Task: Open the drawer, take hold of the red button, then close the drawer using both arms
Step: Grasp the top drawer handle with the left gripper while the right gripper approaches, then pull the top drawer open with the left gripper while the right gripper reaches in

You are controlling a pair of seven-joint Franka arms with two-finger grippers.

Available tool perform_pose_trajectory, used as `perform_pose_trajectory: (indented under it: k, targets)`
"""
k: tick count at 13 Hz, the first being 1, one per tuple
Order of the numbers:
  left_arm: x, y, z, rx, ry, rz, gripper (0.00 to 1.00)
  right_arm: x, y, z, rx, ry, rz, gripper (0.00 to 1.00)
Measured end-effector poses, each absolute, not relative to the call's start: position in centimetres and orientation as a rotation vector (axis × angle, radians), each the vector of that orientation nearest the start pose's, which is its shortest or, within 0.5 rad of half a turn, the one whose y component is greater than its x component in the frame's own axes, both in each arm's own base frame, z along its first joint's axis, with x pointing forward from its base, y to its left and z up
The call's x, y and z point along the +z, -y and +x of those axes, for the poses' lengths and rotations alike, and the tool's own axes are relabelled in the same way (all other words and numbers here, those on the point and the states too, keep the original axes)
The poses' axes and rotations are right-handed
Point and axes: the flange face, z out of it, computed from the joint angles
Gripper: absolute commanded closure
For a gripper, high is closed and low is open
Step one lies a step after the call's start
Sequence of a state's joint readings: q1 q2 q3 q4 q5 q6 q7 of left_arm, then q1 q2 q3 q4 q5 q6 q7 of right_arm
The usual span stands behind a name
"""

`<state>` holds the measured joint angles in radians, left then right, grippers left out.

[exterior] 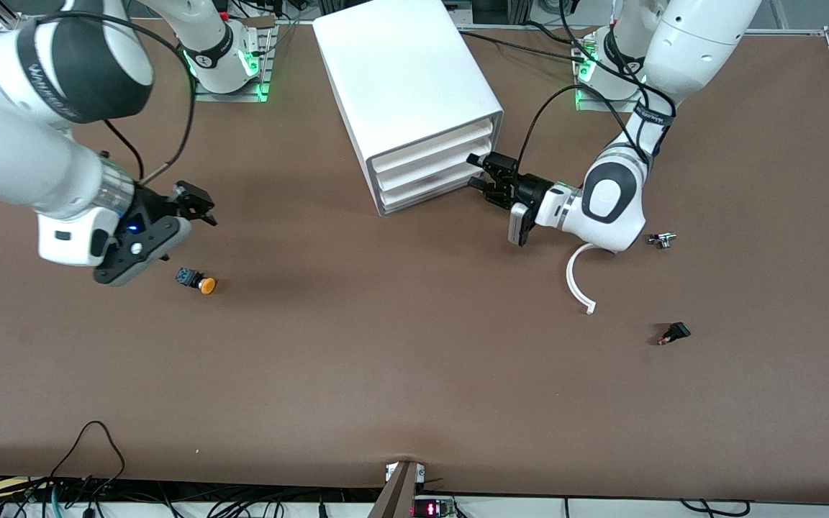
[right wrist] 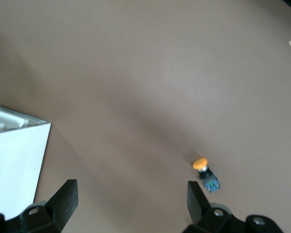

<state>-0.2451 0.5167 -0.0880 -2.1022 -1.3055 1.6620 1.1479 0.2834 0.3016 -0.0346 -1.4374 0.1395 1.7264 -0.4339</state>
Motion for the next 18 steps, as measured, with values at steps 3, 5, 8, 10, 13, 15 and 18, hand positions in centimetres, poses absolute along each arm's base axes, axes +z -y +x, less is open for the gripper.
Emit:
perform_pose_trajectory:
  k: [3, 5, 8, 10, 13, 15, 18]
  targets:
    - [17.1, 26.3, 45.1, -0.308, 0.515, 1.656, 0.2, 51.0, -20.6, 62.8, -0.036, 1.038, -2.833, 0.0]
    - [16.8, 27.0, 44.3, -0.306, 0.505, 1.64, 0.22, 50.2, -22.0, 62.9, -0.045, 1.064, -2.824, 0.0]
    - [15.8, 28.6, 42.3, -0.287, 0.505, 1.605, 0.56, 49.9, -22.7, 62.9, -0.053, 1.077, -2.82, 0.0]
    - [15.5, 28.6, 41.9, -0.278, 0.514, 1.602, 0.89, 49.8, -23.6, 62.6, -0.051, 1.096, -2.812, 0.0]
    - [15.7, 28.6, 42.0, -0.268, 0.521, 1.587, 1.0, 49.6, -26.0, 62.2, -0.054, 1.149, -2.791, 0.0]
    - [15.9, 28.6, 42.0, -0.269, 0.52, 1.578, 1.0, 49.8, -29.1, 61.8, -0.084, 1.222, -2.759, 0.0]
    - [15.9, 28.6, 42.0, -0.269, 0.518, 1.578, 1.0, 51.6, -34.8, 60.4, -0.157, 1.349, -2.692, 0.0]
